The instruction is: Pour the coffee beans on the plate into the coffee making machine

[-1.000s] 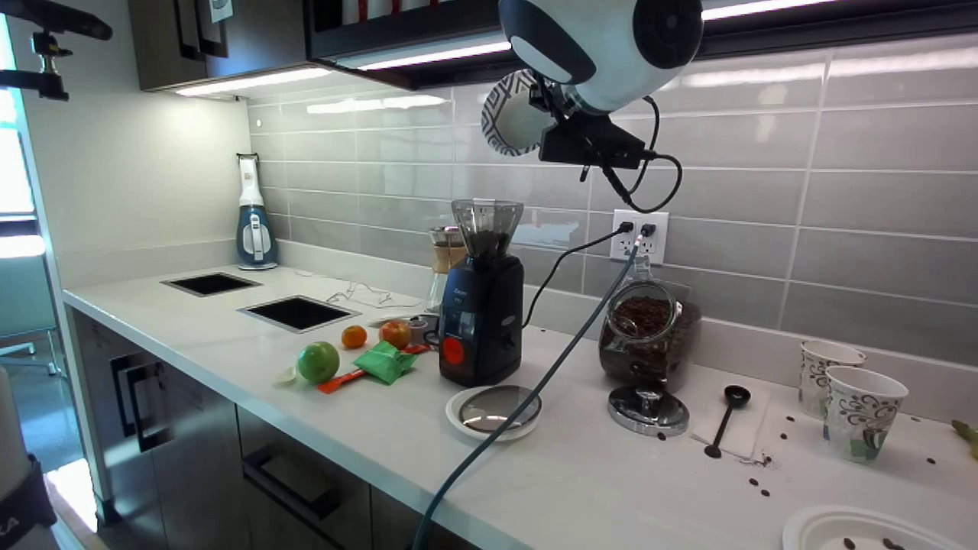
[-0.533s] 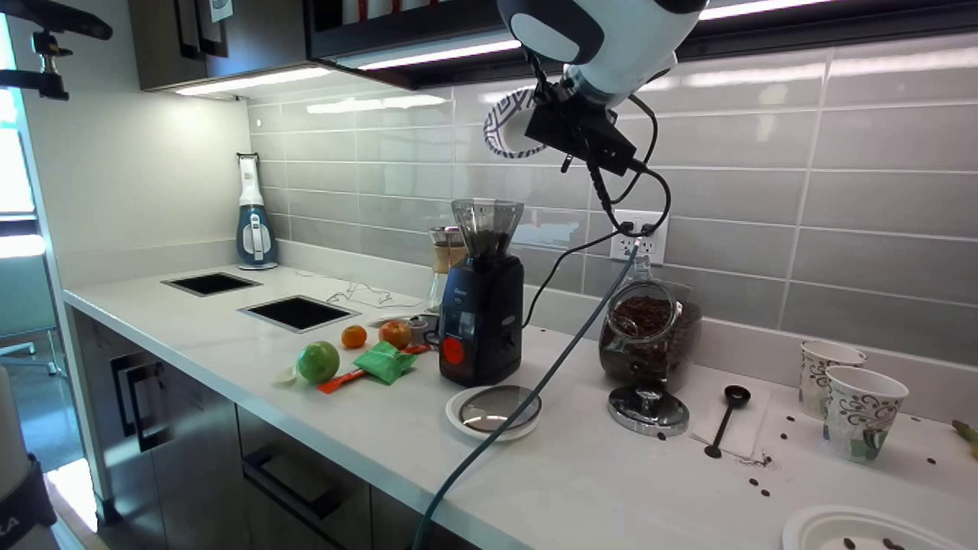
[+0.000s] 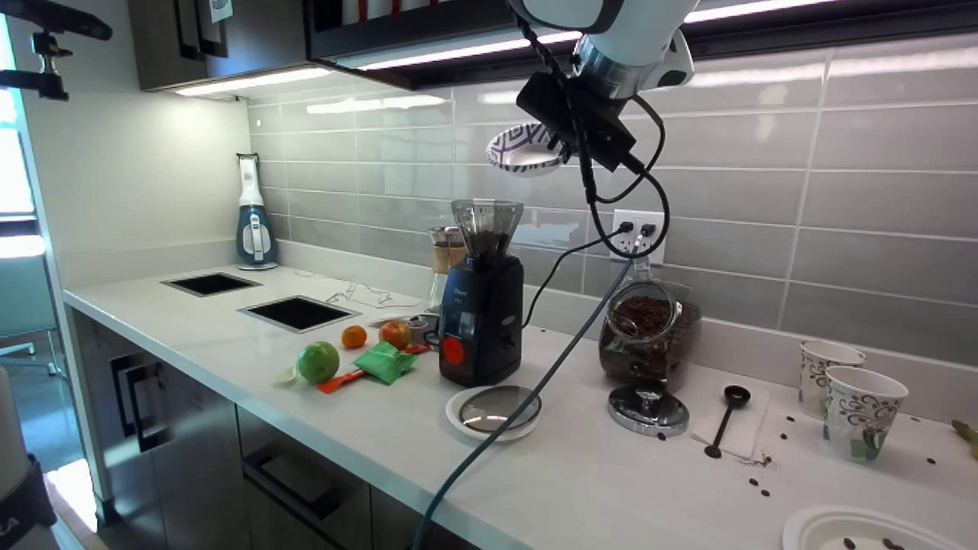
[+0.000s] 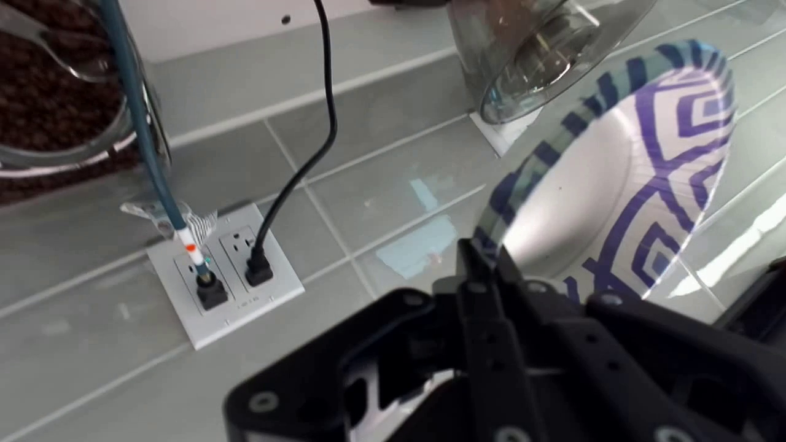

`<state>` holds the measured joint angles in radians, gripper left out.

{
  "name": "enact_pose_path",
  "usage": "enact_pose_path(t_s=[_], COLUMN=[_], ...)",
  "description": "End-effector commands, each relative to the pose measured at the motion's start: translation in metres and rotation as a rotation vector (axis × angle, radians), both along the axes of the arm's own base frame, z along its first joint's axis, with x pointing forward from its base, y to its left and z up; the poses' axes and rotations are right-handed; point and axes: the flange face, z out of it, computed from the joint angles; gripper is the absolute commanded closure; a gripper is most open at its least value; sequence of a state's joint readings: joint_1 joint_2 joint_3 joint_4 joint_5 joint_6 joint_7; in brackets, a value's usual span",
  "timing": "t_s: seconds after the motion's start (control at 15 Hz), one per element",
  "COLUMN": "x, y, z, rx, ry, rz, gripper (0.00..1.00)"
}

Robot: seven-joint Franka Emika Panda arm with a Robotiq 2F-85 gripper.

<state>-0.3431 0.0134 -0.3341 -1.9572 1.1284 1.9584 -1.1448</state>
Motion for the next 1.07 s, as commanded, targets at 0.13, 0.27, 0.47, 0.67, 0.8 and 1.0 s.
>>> enact_pose_path(t_s=[0.13,0.27,0.47,0.67,0.8,1.0], x=[-0.028,-0.041,-0.061,-0.080,-0.091,-0.103], y=[-0.024,-0.041,-0.064,-0.089,-0.106,-0.127], z=[-0.009,-0.016,-0.027,-0.043,-0.057,-0.074], rx=[0.115,0.136,0.175,0.173,0.162,0.138], ry=[0.251,0.317,0.406,0.485,0.536,0.600], rz=[-0.059,-0.095,-0.145,-0.213,-0.261,-0.288], gripper=[0.99,0.99,0.99,0.99,0.99,0.99])
